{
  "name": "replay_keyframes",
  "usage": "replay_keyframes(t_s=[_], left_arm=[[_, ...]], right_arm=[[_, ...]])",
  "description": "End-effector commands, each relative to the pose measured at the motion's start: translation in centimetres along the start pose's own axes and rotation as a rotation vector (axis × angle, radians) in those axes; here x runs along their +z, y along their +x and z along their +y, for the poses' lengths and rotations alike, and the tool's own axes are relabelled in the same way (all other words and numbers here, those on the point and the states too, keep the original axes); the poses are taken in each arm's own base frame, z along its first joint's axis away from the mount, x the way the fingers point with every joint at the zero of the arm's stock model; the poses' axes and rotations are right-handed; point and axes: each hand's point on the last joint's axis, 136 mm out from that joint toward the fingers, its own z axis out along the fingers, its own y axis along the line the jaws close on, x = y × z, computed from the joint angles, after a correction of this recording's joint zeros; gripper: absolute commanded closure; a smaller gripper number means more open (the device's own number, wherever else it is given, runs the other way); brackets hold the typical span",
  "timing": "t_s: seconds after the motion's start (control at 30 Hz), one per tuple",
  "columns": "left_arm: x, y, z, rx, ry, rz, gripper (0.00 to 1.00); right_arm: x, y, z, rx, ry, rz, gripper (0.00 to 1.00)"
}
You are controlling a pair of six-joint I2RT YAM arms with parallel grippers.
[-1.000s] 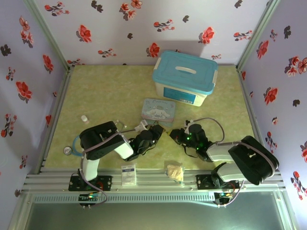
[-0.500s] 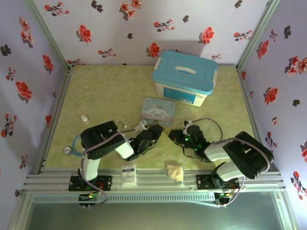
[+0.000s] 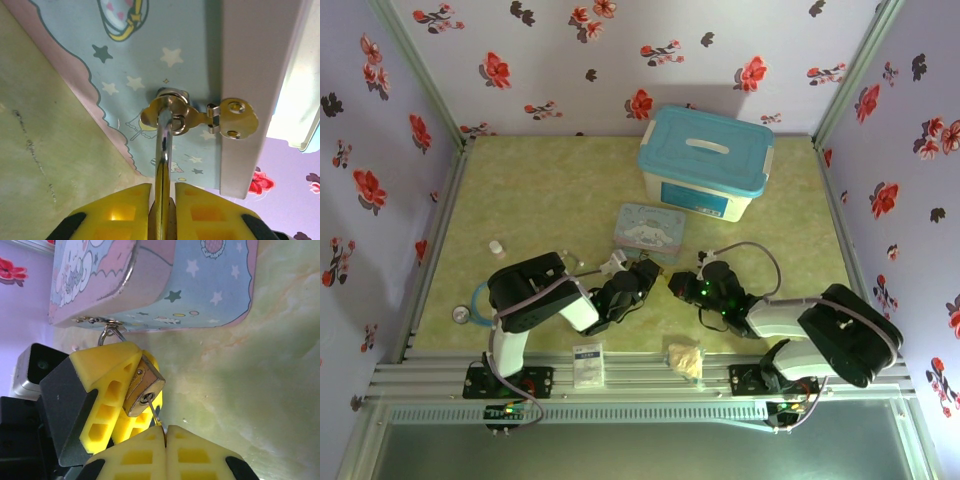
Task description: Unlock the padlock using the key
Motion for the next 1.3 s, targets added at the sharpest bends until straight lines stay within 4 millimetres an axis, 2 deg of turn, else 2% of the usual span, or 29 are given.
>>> replay_keyframes(t_s=[0.0, 0.13, 0.2, 0.27, 0.43, 0.63, 0.73, 0.83, 1.07, 1.17, 1.27], left_arm=[[-0.1, 3.9, -3.4, -0.033, 0.103, 0.155, 1.00], [-0.2, 4.4, -4.4, 0.006, 0.116, 0.171, 1.00], [-0.2, 4.3, -4.3, 0.008, 0.114, 0.169, 1.00], [-0.2, 4.3, -4.2, 0.008, 0.113, 0.170, 1.00], [-0.2, 4.9, -3.4, 0.044, 0.086, 0.195, 1.00], [-0.5, 4.3, -0.3, 0.067, 0.016, 0.182, 1.00], [-0.6, 4.0, 0.5, 0.077, 0.002, 0.176, 1.00], [-0.6, 4.0, 0.4, 0.082, 0.005, 0.175, 1.00], [-0.5, 4.1, 0.0, 0.072, 0.023, 0.174, 1.00], [-0.6, 3.7, 0.2, 0.078, 0.016, 0.157, 1.00], [-0.6, 3.2, 0.2, 0.114, 0.008, 0.142, 1.00]], right_arm=[[0.4, -1.2, 2.4, -0.095, -0.037, -0.027, 1.00], [1.3, -0.7, 2.2, -0.076, -0.072, -0.007, 1.00], [1.5, -0.5, 2.9, -0.067, -0.117, -0.004, 1.00], [1.1, -0.7, 3.2, -0.049, -0.148, -0.018, 1.00], [0.0, -1.5, 1.9, 0.037, -0.184, 0.009, 1.00], [-0.9, -0.2, -0.9, 0.022, -0.044, 0.114, 1.00], [-2.0, -0.3, -2.3, 0.001, 0.042, 0.112, 1.00], [-2.7, -0.6, -2.9, 0.008, 0.069, 0.132, 1.00], [-1.8, -0.6, -2.1, 0.028, 0.038, 0.174, 1.00], [-2.3, -0.6, -2.0, 0.023, 0.026, 0.154, 1.00], [-3.4, 0.3, -2.5, -0.035, 0.073, 0.202, 1.00]])
